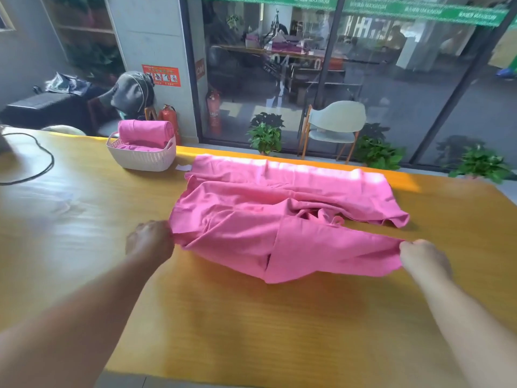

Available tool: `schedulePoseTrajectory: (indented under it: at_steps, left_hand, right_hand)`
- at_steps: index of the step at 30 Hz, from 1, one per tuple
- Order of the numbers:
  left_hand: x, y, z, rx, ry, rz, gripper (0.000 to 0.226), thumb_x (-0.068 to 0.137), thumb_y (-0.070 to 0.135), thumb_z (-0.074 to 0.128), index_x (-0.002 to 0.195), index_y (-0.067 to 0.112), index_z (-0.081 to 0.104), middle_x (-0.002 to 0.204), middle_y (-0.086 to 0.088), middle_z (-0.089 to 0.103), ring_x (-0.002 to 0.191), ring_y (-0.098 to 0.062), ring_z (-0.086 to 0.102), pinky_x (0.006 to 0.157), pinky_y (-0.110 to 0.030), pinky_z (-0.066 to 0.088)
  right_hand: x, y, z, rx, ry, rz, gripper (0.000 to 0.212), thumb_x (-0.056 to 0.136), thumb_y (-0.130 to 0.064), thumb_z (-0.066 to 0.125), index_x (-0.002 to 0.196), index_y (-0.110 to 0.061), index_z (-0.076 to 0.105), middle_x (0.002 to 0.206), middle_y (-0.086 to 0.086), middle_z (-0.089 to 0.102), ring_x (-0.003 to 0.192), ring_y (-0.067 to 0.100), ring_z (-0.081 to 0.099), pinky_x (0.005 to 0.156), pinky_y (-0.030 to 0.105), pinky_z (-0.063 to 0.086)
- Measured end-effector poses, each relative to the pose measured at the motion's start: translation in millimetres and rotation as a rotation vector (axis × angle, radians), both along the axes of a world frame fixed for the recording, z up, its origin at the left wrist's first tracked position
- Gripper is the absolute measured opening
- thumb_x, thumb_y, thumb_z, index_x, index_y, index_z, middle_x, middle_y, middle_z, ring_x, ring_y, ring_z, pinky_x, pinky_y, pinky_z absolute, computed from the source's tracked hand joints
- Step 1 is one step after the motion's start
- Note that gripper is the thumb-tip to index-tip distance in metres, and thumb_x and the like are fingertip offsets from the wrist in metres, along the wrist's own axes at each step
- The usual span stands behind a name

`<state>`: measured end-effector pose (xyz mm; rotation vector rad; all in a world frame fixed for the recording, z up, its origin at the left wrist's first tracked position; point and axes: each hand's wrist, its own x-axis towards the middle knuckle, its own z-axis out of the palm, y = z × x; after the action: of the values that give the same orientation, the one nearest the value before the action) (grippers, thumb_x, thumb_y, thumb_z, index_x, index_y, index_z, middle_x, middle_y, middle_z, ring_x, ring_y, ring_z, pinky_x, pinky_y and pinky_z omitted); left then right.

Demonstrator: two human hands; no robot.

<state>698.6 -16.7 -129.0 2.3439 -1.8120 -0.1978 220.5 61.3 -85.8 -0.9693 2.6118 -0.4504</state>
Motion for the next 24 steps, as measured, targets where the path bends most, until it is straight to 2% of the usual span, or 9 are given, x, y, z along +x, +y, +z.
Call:
schedulePoseTrajectory:
  at_steps: [3,6,8,11,13,16,18,21,24]
  left_hand:
    - [-25.6,0.5,5.6,0.022,0.153,-0.023,0.039,0.090,0.019,0.056,0.129,0.021,0.055,0.132,-0.008,0.047,0.119,-0.030,0.046,0.093,-0.037,0.043]
    - [-77.9,9.9,7.6,-0.061,0.321,-0.268,0.032,0.095,0.030,0.057,0.126,0.023,0.062,0.140,0.000,0.051,0.119,-0.021,0.052,0.096,-0.031,0.044]
    - [-107.0,20.8,6.2,-0.028,0.383,-0.423,0.028,0.097,0.029,0.051,0.121,0.026,0.066,0.130,0.007,0.060,0.110,-0.016,0.057,0.092,-0.026,0.044]
    - [-120.1,35.6,-0.6,0.075,0.382,-0.604,0.044,0.089,0.053,0.052,0.123,0.027,0.062,0.122,0.013,0.056,0.113,-0.013,0.052,0.103,-0.032,0.040]
    - [-114.9,39.7,-8.4,0.139,0.175,-0.706,0.065,0.073,0.068,0.049,0.123,0.028,0.058,0.120,0.011,0.053,0.112,-0.011,0.047,0.104,-0.033,0.036]
    - [-97.0,32.4,-14.9,0.097,0.060,-0.648,0.024,0.087,0.037,0.057,0.105,0.024,0.066,0.106,0.009,0.059,0.100,-0.012,0.054,0.098,-0.030,0.044]
    - [-83.2,23.0,-10.8,0.081,0.037,-0.520,0.015,0.093,0.028,0.055,0.101,0.023,0.067,0.102,0.006,0.064,0.091,-0.015,0.059,0.086,-0.030,0.050]
    - [-67.5,7.6,6.8,0.177,-0.016,-0.402,0.024,0.099,0.028,0.046,0.112,0.024,0.066,0.115,-0.001,0.065,0.099,-0.022,0.060,0.080,-0.030,0.049]
    - [-57.2,-9.3,18.8,0.244,-0.085,-0.313,0.036,0.103,0.024,0.033,0.120,0.023,0.065,0.127,-0.002,0.061,0.112,-0.023,0.058,0.093,-0.035,0.049]
  right_hand:
    - [5.0,0.6,-10.8,0.242,0.107,0.096,0.026,0.085,-0.027,0.053,0.103,-0.014,0.067,0.116,0.014,0.064,0.101,0.033,0.060,0.084,0.036,0.050]
    - [36.3,3.3,-16.5,0.131,0.237,0.325,0.040,0.084,-0.028,0.057,0.123,-0.027,0.062,0.138,0.005,0.049,0.124,0.027,0.045,0.100,0.035,0.042]
    - [56.2,2.8,-22.1,0.066,0.146,0.590,0.054,0.083,-0.025,0.061,0.136,-0.028,0.053,0.147,0.000,0.042,0.134,0.022,0.037,0.108,0.033,0.035]
    - [81.4,6.1,-35.9,0.287,-0.003,0.927,0.074,0.074,-0.025,0.071,0.144,-0.027,0.047,0.146,-0.002,0.041,0.135,0.018,0.038,0.111,0.030,0.035]
    - [83.4,7.9,-49.8,0.406,0.100,1.017,0.064,0.075,-0.031,0.073,0.135,-0.024,0.055,0.135,-0.001,0.046,0.129,0.020,0.044,0.107,0.033,0.040]
    - [73.6,10.2,-57.8,0.381,0.201,0.966,0.045,0.088,-0.026,0.060,0.133,-0.023,0.057,0.139,0.001,0.053,0.126,0.024,0.053,0.100,0.032,0.044]
    - [63.0,7.8,-49.3,0.349,0.193,0.915,0.033,0.090,-0.022,0.054,0.121,-0.028,0.064,0.132,0.004,0.061,0.113,0.027,0.060,0.086,0.030,0.046]
    - [38.6,0.4,-21.6,0.348,0.196,0.855,0.028,0.082,-0.011,0.050,0.062,-0.030,0.056,0.087,0.003,0.065,0.080,0.028,0.057,0.063,0.030,0.040]
    - [5.6,-13.1,1.1,0.281,0.038,0.759,0.035,0.076,0.000,0.046,0.054,-0.025,0.058,0.062,-0.002,0.056,0.063,0.023,0.049,0.055,0.030,0.035]
